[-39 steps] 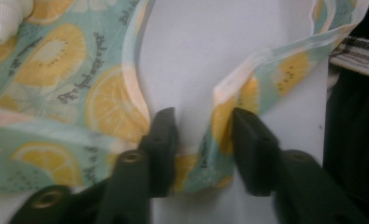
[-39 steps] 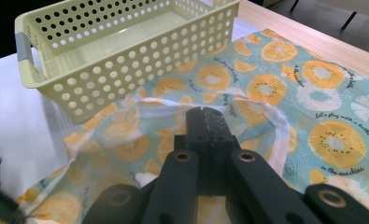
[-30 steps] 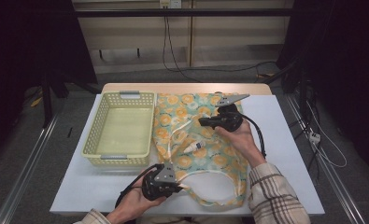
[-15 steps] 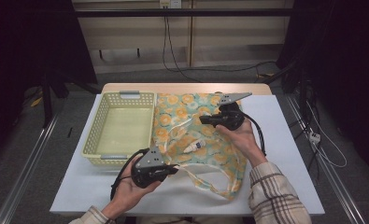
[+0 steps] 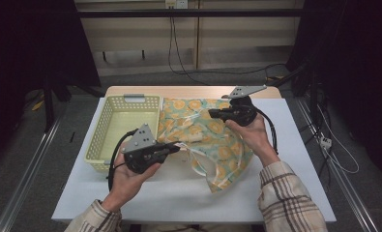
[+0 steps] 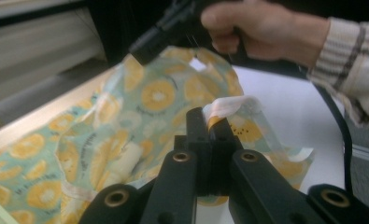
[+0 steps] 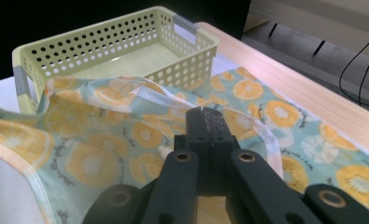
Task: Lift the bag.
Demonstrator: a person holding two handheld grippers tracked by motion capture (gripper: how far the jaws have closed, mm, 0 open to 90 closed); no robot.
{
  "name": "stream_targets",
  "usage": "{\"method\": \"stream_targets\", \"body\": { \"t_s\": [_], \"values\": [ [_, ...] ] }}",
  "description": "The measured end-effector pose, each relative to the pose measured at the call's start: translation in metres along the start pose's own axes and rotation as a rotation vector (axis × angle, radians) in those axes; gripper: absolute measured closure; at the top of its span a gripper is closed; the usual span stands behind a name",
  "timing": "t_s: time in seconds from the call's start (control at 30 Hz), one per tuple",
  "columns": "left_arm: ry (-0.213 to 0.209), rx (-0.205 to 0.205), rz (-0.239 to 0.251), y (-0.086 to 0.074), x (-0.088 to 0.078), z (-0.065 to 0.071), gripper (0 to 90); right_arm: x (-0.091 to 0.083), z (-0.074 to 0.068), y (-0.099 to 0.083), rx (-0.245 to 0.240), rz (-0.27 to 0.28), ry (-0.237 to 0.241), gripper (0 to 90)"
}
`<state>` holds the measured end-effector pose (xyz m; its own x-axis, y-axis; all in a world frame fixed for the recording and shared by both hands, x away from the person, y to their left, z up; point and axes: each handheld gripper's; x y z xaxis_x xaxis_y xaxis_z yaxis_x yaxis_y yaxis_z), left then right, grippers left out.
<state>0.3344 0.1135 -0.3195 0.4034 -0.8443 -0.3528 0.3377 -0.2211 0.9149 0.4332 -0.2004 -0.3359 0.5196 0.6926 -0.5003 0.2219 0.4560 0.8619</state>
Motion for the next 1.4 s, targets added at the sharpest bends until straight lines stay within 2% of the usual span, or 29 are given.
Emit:
{"method": "stream_targets", "body": {
  "t_s": [0.2,0.43,0.63,0.67,0.87,0.93,1.1,1.13,1.33,1.4],
  "values": [
    [0.037,-0.003,0.089,0.026,-0.017,-0.007,90.0,-0.008,0.007,0.012,-0.006,0.005,-0.036,90.0],
    [0.050,0.013,0.175,0.052,-0.037,-0.006,90.0,-0.020,0.013,0.025,-0.010,0.050,-0.072,90.0],
    [0.078,-0.002,0.227,0.065,-0.049,-0.014,90.0,-0.029,0.018,0.037,-0.018,0.071,-0.104,90.0],
    [0.097,-0.004,0.232,0.069,-0.052,-0.015,90.0,-0.032,0.020,0.040,-0.021,0.078,-0.114,90.0],
    [0.117,0.006,0.277,0.089,-0.071,-0.019,90.0,-0.050,0.033,0.061,-0.033,0.099,-0.164,90.0],
    [0.121,0.002,0.313,0.096,-0.078,-0.019,90.0,-0.056,0.035,0.069,-0.043,0.108,-0.176,90.0],
    [0.142,0.019,0.349,0.110,-0.094,-0.020,90.0,-0.073,0.038,0.093,-0.063,0.151,-0.202,90.0],
    [0.136,0.010,0.368,0.112,-0.096,-0.020,90.0,-0.076,0.039,0.097,-0.070,0.156,-0.206,90.0],
    [0.161,0.009,0.402,0.126,-0.106,-0.022,90.0,-0.089,0.042,0.115,-0.087,0.190,-0.232,90.0],
    [0.170,0.006,0.373,0.127,-0.104,-0.026,90.0,-0.092,0.044,0.117,-0.084,0.204,-0.238,90.0]
  ]
}}
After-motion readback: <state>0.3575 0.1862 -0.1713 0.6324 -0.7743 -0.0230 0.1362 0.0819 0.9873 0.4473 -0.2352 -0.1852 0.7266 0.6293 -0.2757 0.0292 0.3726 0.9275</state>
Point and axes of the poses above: each handheld gripper's, and its own axes: x roughly forward along the jaws, y roughly out of its top, z roughly to its right, and after that the axes turned 12 degrees about -x, right-handed
